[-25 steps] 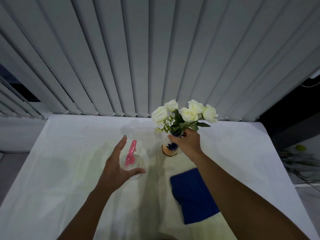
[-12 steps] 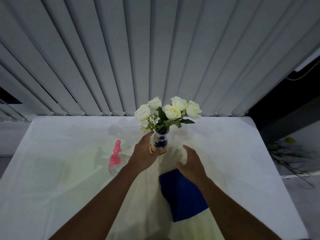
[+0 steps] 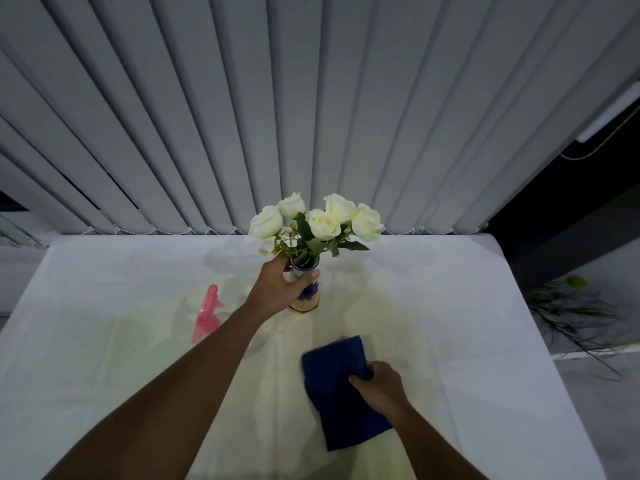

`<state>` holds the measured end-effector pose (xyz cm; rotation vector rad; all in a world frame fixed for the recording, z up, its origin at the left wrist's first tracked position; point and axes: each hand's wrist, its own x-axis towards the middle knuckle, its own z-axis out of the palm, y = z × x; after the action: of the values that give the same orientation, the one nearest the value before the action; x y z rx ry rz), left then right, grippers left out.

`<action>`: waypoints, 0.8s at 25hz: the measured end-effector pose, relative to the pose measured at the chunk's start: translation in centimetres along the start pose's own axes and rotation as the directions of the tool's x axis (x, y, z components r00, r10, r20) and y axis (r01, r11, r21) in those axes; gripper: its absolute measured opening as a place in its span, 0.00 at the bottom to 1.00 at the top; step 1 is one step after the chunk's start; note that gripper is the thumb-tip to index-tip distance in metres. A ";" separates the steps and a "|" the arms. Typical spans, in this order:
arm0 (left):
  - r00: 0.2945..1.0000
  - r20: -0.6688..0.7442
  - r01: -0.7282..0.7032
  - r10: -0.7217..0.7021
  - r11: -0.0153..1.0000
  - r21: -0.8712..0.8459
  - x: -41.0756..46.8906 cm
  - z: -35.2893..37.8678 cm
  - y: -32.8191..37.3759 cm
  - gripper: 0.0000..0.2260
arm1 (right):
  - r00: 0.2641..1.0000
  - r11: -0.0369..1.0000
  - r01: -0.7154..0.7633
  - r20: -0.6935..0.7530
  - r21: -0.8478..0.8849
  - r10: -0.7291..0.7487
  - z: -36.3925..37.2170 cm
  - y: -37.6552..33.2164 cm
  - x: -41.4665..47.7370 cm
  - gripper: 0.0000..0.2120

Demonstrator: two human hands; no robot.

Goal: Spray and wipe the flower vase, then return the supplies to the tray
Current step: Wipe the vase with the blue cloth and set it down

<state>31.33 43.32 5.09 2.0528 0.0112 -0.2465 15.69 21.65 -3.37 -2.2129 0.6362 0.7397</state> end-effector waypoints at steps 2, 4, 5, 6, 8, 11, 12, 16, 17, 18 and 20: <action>0.999 -0.037 -0.008 0.008 1.000 0.001 0.1 -0.4 0.5 0.20 | 0.995 0.994 0.009 0.095 0.113 -0.020 -0.9 -0.6 -0.5 0.10; 0.997 -0.080 -0.021 0.021 1.000 -0.003 0.1 -1.1 1.5 0.16 | 0.979 0.954 -0.009 0.196 0.300 -0.053 -2.3 -1.2 -1.1 0.10; 0.995 -0.097 -0.035 0.035 0.999 -0.008 0.1 -1.6 2.2 0.15 | 0.969 0.913 -0.050 0.240 0.404 -0.054 -3.1 -1.6 -1.4 0.10; 0.992 -0.117 -0.056 0.055 0.998 -0.011 0.2 -2.1 3.0 0.14 | 0.960 0.868 -0.097 0.275 0.487 -0.047 -4.1 -1.9 -1.7 0.11; 0.983 -0.158 -0.099 0.094 0.995 -0.023 0.2 -3.3 5.0 0.15 | 0.953 0.803 -0.134 0.299 0.581 -0.057 -6.2 -3.0 -2.3 0.17; 0.972 -0.209 -0.125 0.112 0.991 -0.050 0.4 -4.8 8.0 0.17 | 0.976 0.725 0.011 0.149 0.689 -0.156 -10.4 -7.0 -3.6 0.20; 0.970 -0.217 -0.124 0.107 0.990 -0.064 0.5 -5.3 8.8 0.18 | 0.980 0.688 0.094 0.054 0.720 -0.191 -12.1 -8.9 -4.3 0.18; 0.963 -0.253 -0.130 0.090 0.981 -0.143 0.3 -6.7 11.9 0.22 | 0.838 0.574 0.545 -0.392 0.611 -0.380 -17.0 -17.4 -8.1 0.03; 0.961 -0.264 -0.130 0.085 0.979 -0.159 0.3 -7.0 12.7 0.23 | 0.751 0.541 0.660 -0.483 0.521 -0.451 -17.2 -19.3 -8.9 0.02; 0.959 -0.271 -0.133 0.083 0.976 -0.173 0.2 -7.2 13.6 0.23 | 0.660 0.511 0.749 -0.538 0.421 -0.525 -16.9 -20.9 -9.7 0.04; 0.953 -0.294 -0.124 0.069 0.977 -0.174 0.1 -7.8 15.2 0.24 | 0.503 0.454 0.860 -0.534 0.233 -0.680 -15.4 -23.2 -11.0 0.14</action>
<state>34.45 42.93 21.90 1.8747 0.1084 0.1124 27.14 27.12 23.71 -1.8466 -0.1304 -0.3355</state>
